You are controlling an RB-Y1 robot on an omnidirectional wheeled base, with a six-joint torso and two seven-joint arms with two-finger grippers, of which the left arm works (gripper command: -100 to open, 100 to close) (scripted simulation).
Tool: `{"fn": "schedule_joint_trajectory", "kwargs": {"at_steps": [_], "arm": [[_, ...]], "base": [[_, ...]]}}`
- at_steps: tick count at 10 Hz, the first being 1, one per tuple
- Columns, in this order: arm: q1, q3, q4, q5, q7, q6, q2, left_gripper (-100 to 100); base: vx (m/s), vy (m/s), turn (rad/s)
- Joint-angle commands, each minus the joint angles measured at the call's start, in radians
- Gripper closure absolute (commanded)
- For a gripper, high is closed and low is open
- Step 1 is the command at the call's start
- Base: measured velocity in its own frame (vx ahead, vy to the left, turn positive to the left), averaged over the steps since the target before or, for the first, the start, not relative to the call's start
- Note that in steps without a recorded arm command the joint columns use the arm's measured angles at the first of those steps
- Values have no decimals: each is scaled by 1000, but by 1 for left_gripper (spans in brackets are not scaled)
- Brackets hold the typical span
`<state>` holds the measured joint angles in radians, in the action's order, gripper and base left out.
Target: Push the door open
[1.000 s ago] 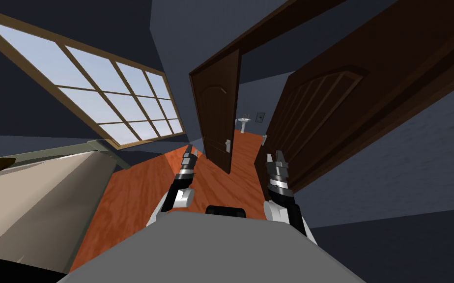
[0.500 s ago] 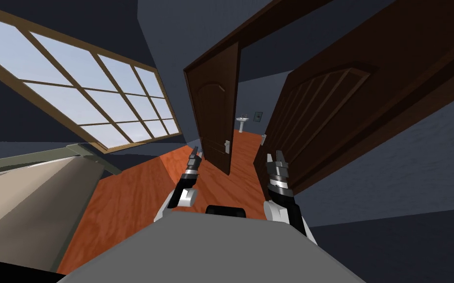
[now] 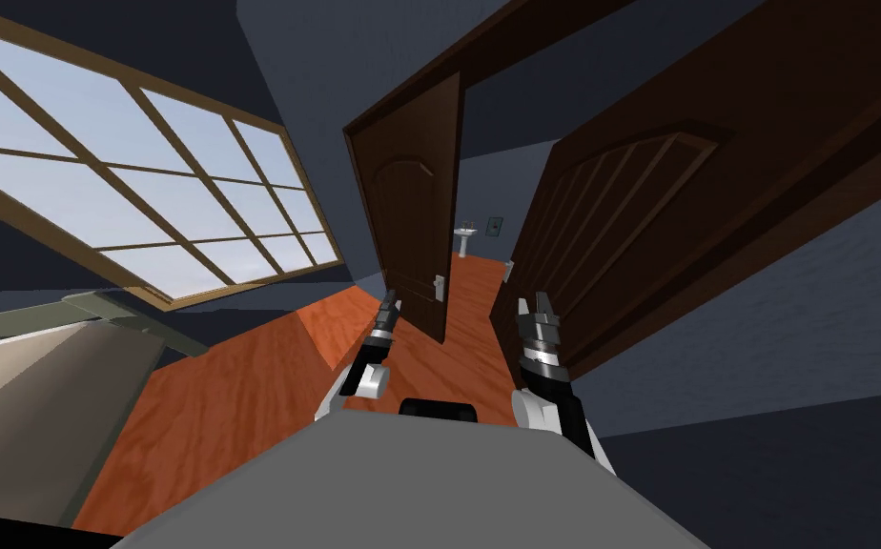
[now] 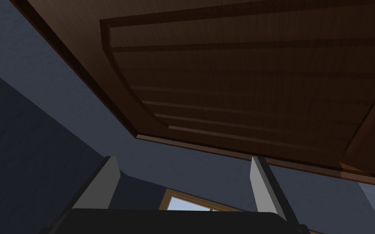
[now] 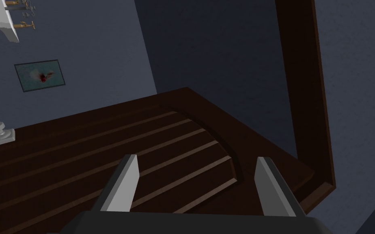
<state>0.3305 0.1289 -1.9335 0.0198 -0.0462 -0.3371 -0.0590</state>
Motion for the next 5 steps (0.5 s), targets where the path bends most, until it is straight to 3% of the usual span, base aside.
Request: {"fn": "schedule_joint_trajectory", "kwargs": {"at_steps": [1, 5], "arm": [[-26, 11, 48, 2, 9, 6, -8, -100], [-73, 46, 149, 1, 25, 17, -19, -100]], "base": [[80, 61, -99], [91, 76, -100]]}}
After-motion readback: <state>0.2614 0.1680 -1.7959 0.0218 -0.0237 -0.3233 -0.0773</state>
